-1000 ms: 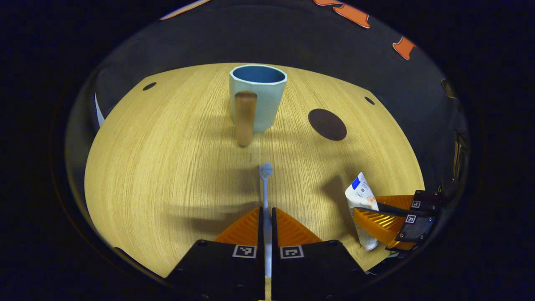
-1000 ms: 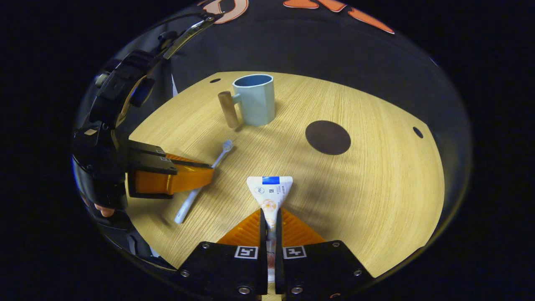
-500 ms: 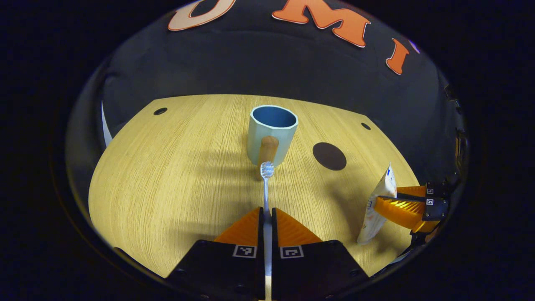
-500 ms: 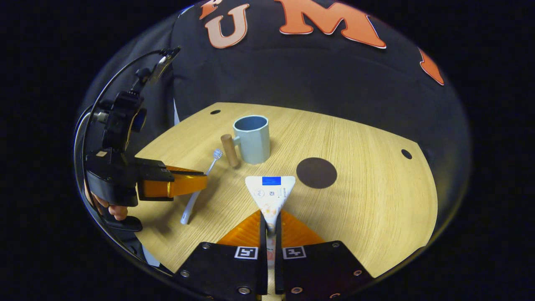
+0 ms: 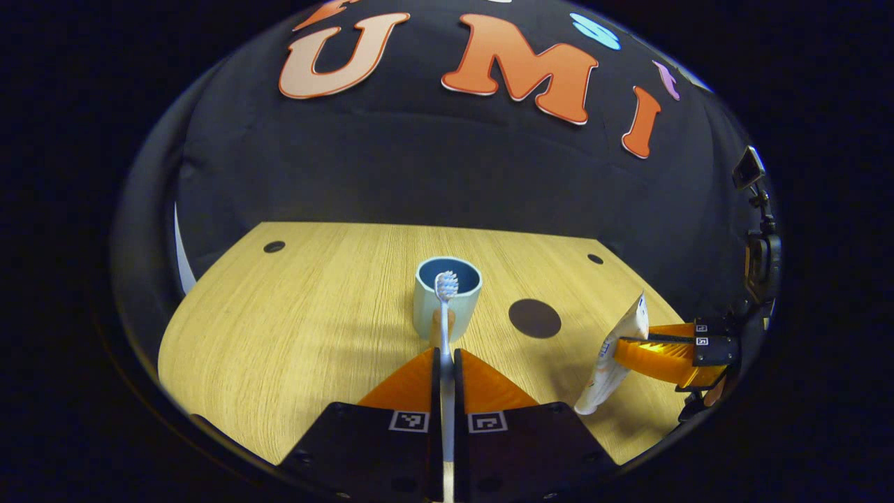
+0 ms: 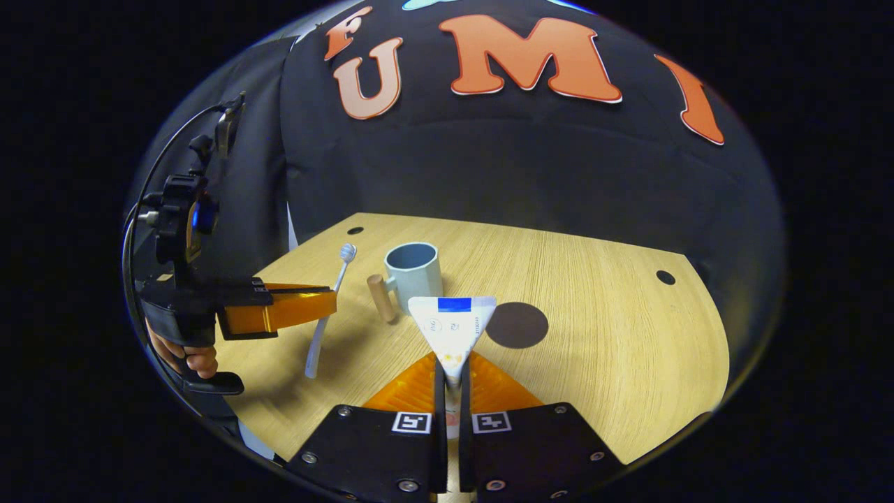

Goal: Put the toothbrush and toothpaste on the desktop into the cup, then pick up the cup and place it on the coaster on the desktop.

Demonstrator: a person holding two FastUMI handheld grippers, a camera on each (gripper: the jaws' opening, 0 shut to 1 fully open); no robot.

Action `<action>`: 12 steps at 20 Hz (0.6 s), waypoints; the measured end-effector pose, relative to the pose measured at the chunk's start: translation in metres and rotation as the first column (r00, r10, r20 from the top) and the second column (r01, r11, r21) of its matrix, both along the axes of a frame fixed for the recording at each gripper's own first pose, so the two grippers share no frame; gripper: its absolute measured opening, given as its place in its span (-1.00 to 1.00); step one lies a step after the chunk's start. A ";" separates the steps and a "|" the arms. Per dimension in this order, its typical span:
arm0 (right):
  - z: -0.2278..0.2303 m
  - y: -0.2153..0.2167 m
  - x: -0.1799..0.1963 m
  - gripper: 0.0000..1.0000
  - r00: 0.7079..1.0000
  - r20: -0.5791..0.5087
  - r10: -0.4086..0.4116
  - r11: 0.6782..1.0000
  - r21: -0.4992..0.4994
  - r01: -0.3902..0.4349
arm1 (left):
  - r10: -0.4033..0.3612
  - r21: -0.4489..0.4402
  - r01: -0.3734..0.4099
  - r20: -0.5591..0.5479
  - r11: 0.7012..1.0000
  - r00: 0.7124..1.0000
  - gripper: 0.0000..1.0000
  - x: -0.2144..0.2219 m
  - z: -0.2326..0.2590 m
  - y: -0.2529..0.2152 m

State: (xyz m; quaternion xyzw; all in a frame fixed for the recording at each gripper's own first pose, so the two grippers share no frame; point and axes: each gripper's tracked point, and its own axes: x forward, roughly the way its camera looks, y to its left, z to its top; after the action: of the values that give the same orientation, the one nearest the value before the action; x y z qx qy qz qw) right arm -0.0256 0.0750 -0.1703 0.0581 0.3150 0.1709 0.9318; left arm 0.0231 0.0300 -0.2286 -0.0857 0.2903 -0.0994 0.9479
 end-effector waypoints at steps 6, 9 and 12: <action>0.025 -0.007 0.007 -0.87 0.998 0.063 -0.013 1.000 0.021 0.012 | 0.072 -0.046 -0.066 0.131 0.997 0.989 -0.89 0.027 0.024 0.018; 0.033 -0.015 0.013 -0.86 0.994 0.101 -0.036 0.999 0.025 0.034 | 0.096 -0.057 -0.087 0.180 0.995 0.979 -0.89 0.045 0.034 0.022; 0.041 -0.015 0.029 -0.87 0.990 0.131 -0.047 0.999 0.025 0.044 | 0.109 -0.080 -0.093 0.222 0.992 0.969 -0.89 0.062 0.051 0.021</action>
State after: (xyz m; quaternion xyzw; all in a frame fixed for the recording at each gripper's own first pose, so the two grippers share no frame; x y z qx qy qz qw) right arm 0.0031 0.0595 -0.1297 0.0641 0.2497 0.1564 0.9535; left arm 0.0856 0.0509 -0.1780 -0.1211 0.1725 -0.0701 0.9750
